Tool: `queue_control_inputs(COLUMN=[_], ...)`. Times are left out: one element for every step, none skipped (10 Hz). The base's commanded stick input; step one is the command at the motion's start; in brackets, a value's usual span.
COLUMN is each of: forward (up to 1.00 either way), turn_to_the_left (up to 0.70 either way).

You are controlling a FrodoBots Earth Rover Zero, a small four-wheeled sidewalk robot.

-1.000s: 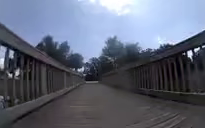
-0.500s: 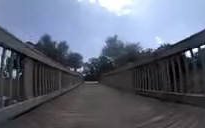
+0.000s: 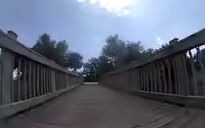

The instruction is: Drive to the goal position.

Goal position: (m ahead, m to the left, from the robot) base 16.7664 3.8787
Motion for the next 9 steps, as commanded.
queue_control_inputs(forward=[0.85, 0.85, 0.85, 0.85, 0.85, 0.85, 0.85, 0.85, 0.85], turn_to_the_left=[0.00, 0.00, 0.00, 0.00, 0.00, 0.00, 0.00, 0.00, 0.00])
